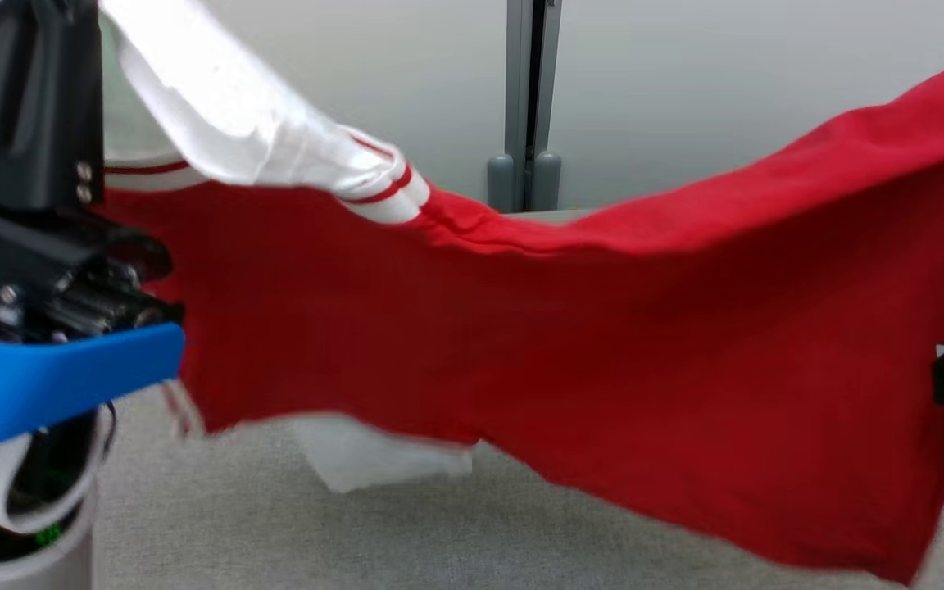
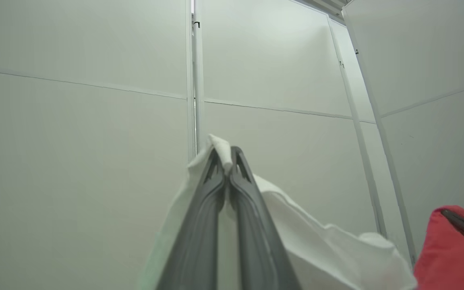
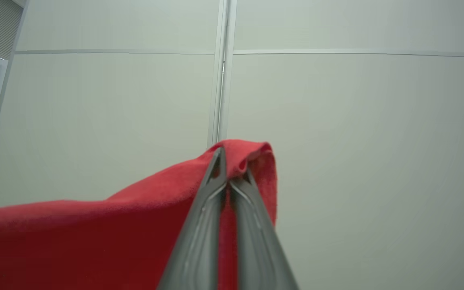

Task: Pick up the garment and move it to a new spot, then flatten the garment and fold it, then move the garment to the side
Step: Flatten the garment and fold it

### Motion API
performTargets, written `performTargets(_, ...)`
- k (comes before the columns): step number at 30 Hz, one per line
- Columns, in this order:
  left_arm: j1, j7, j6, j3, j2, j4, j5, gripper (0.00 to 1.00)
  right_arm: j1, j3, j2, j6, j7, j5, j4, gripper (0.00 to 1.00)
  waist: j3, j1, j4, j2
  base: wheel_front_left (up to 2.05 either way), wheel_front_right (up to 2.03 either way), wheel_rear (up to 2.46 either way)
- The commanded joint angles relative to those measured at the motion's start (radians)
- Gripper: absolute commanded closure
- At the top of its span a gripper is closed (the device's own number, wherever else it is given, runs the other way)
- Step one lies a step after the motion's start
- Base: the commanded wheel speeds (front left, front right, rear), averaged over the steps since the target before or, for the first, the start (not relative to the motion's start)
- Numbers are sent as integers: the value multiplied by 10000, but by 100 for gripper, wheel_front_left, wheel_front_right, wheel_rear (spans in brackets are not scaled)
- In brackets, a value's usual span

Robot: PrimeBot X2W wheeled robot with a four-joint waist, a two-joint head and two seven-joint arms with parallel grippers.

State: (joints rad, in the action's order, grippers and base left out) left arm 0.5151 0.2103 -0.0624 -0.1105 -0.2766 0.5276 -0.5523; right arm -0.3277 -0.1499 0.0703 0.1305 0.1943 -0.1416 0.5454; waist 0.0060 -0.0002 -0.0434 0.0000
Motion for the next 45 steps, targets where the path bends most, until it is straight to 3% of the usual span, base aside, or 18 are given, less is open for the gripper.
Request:
performTargets(1, 461, 257, -16, -44, -145, -29, 29, 100, -239, 29, 122, 4, 215, 53, 113, 100, 120, 2, 4, 0, 0, 0, 0)
performTargets(5, 1346, 661, -36, -159, -223, -554, 1, 100, -606, 131, 228, 3, 658, -49, -82, 100, 457, 2, -23, 0, 0, 0, 0)
performTargets(13, 3473, 604, -230, -391, -422, -3422, 434, 100, -2516, 976, 599, 4, 1070, -429, -2794, 100, 1948, 2, -261, 0, 0, 0, 0)
performTargets(21, 6652, -289, -421, -772, -468, -6314, 1287, 100, -6573, 1276, 596, 3, -39, 287, -6466, 100, 3129, 2, -447, 0, 0, 0, 0)
performTargets(27, 8005, -1254, -414, -902, -28, -8190, 1521, 100, -8642, 1269, 300, 4, -1013, 1263, -9239, 100, 3906, 2, -139, 0, 0, 0, 0)
performTargets(32, 7496, -1919, -483, -1179, 406, -9084, 1353, 100, -9039, 1047, 165, 3, -2065, 2178, -11220, 100, 4753, 2, 253, 0, 0, 0, 0)
performTargets(38, 6000, -2879, -582, -1390, 755, -9663, 913, 100, -8416, 660, 67, 3, -3396, 3039, -13227, 100, 5442, 2, 524, 0, 0, 0, 0)
performTargets(45, 3992, -4056, -655, -1426, 899, -9550, 230, 100, -7624, 271, -37, 3, -4381, 2750, -14418, 100, 5532, 2, 594, 0, 0, 0, 0)
